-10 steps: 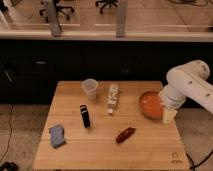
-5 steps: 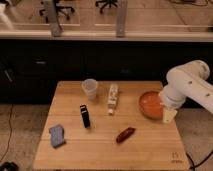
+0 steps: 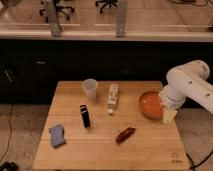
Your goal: Knock the eraser over
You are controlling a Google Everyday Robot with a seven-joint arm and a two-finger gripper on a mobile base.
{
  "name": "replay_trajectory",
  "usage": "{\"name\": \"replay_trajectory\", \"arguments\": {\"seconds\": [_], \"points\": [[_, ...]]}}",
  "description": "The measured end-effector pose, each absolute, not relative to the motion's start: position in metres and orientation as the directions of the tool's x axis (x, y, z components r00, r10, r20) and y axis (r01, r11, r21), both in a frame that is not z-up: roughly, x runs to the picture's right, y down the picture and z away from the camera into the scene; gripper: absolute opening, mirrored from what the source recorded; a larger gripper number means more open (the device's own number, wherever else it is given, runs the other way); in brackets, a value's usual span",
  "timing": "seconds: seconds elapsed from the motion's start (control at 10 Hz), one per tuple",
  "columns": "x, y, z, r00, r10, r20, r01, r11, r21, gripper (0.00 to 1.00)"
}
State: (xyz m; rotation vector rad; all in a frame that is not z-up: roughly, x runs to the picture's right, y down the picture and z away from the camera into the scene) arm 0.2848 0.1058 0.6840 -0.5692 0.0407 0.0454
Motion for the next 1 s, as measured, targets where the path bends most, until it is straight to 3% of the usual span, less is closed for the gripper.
{"name": "replay_trajectory", "arguments": {"seconds": [1.0], "points": [[0.2847, 0.1058, 0.684, 0.998, 0.032, -0.051, -0.054, 0.841, -0.538, 0.8]]}}
